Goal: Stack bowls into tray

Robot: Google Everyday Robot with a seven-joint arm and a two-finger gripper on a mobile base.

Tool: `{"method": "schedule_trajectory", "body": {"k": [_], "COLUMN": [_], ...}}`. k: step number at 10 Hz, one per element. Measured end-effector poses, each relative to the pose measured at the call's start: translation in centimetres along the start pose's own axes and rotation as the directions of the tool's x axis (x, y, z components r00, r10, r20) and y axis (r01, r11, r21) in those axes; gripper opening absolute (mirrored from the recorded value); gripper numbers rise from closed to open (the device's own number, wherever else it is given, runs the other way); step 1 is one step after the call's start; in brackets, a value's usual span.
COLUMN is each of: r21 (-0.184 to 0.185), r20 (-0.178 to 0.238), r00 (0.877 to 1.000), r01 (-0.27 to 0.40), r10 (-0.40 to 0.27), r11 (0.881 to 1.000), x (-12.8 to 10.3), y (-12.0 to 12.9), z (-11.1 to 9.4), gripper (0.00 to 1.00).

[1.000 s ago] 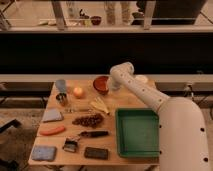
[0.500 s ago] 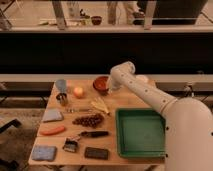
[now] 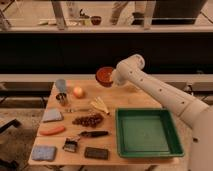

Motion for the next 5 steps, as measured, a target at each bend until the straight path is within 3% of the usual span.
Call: {"method": "schedule_trajectory", "body": {"k": [2, 5], "r21": [0.019, 0.045], "r20": [-0.019, -0.055], "r00": [1.000, 0.998], "r01": [0.012, 0.010], "r10": [-0.012, -0.007], "r11": [1.000, 0.999], "x": [-0.6, -1.7], "y": [1.6, 5.8], "z": [-3.3, -8.9], "gripper": [0.00, 0.00]}}
